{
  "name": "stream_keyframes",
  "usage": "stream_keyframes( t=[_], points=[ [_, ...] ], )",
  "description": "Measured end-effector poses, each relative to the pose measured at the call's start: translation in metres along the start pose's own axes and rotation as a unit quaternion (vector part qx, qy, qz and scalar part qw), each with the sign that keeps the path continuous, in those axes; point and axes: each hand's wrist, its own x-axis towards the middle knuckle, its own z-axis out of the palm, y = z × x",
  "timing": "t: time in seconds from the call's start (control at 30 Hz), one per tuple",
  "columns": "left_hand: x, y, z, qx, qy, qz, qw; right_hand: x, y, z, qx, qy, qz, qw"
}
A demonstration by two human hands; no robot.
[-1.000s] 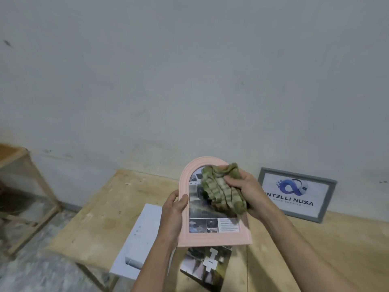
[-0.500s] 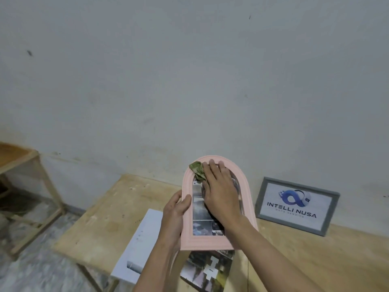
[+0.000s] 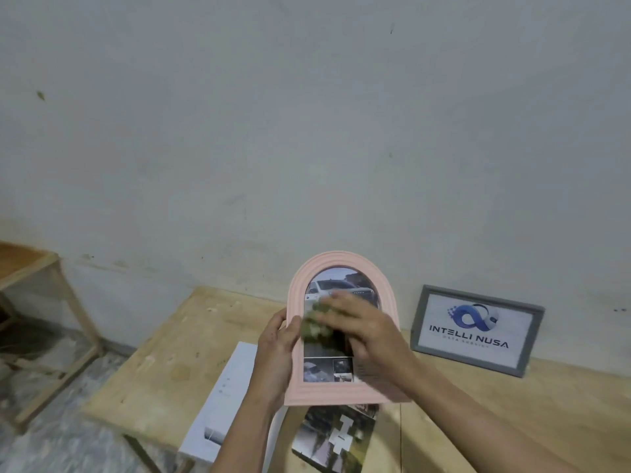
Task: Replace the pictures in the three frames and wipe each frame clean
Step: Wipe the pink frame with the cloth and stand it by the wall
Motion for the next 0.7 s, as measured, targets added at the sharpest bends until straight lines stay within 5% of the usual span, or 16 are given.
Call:
stream_keyframes(
  t=[0.13,0.37,0.5,0.7],
  points=[
    [-0.007,0.01,0.015,0.009,-0.002,0.036,0.999,0.041,0.017,-0.001,-0.182,0.045,-0.083,0.979],
    [-0.009,0.026,0.001,-0.032,0.066,0.053,0.996,0.047,0.029,-0.024,-0.374,0.043,0.008,0.926],
    [-0.004,0.033,-0.002,-0.031,0.081,0.067,0.994,0.014,0.019,-0.019,-0.337,-0.005,0.059,0.94],
    [0.008,0.04,-0.011,-0.002,0.08,0.083,0.993,-0.039,-0.025,0.001,-0.106,-0.07,0.127,0.984]
  ],
)
